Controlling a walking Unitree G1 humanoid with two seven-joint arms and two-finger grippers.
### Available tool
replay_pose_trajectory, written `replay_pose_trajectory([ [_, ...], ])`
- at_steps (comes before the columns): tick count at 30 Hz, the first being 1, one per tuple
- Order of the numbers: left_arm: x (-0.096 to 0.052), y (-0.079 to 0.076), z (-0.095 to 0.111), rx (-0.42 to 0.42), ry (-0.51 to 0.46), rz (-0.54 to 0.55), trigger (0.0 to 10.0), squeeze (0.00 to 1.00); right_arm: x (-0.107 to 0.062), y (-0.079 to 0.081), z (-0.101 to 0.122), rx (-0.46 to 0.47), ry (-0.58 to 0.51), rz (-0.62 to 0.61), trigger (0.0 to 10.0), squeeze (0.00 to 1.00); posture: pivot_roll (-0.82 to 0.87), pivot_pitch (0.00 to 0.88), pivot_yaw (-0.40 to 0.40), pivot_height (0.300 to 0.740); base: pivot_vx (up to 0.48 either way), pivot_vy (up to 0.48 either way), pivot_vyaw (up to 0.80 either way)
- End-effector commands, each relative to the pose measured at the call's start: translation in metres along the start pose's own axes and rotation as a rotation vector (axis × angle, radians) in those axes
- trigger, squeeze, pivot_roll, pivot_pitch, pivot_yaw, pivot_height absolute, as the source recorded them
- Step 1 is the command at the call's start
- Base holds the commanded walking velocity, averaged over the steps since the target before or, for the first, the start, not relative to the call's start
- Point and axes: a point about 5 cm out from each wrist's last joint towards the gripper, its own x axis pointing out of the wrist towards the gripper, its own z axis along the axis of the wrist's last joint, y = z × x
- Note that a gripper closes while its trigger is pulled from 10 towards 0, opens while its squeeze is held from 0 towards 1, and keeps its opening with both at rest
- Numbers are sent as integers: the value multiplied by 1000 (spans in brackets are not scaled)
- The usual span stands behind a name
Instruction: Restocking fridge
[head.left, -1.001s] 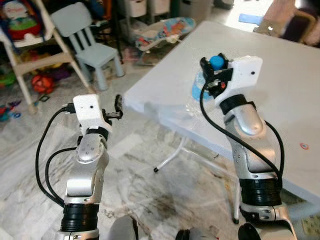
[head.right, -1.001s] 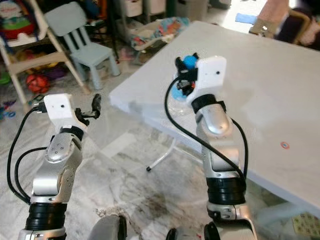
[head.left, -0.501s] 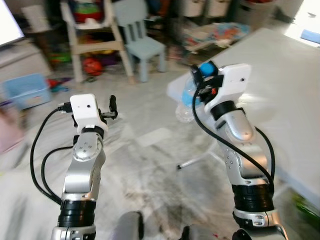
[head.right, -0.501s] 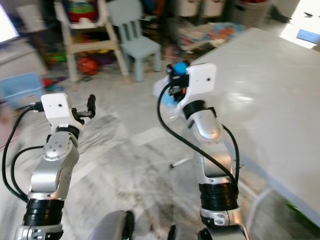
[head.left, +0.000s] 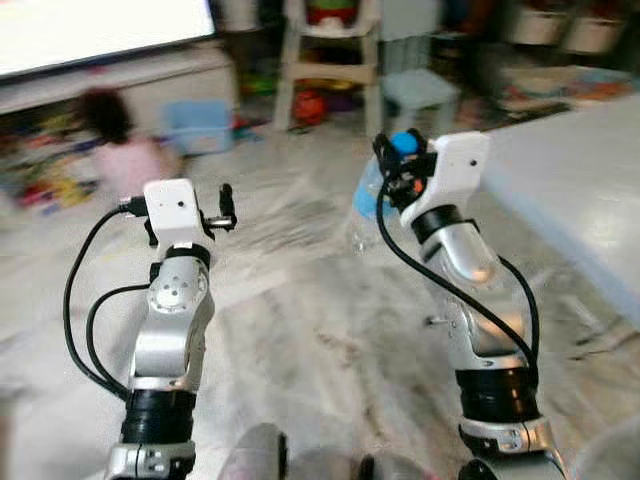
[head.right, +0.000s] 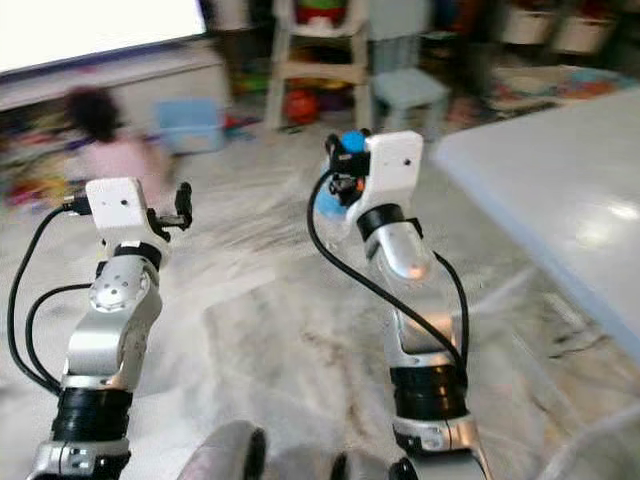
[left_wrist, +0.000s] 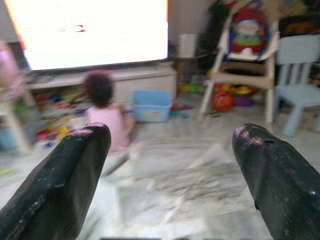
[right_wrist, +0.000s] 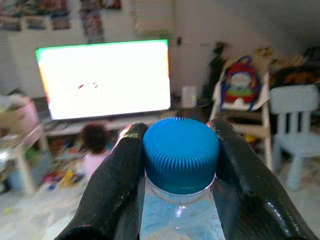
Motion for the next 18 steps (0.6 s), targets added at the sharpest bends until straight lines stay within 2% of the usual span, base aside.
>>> replay_pose_trajectory([
  [1, 0, -4, -1, 21, 6, -11, 10000, 0, 1, -3, 3, 4, -15, -16, 10000, 0, -12, 0, 14, 740, -420, 240, 800],
  [7, 0, -3, 1, 32, 2, -13, 10000, 0, 0, -3, -2, 2, 2, -21, 10000, 0, -7, 0, 14, 740, -419, 241, 800],
  [11, -2, -2, 0, 30, 3, -14, 10000, 0, -2, -4, -6, -5, 20, -28, 10000, 0, -7, 0, 15, 740, -418, 240, 559],
  [14, -2, -1, 0, 37, 0, -12, 10000, 0, -4, -5, -9, -11, 32, -30, 10000, 0, -7, 0, 17, 740, -420, 240, 446],
  [18, -2, 0, 2, 43, -5, -12, 10000, 0, -4, -7, -10, -20, 38, -35, 10000, 0, -4, 0, 19, 740, -418, 242, 0],
])
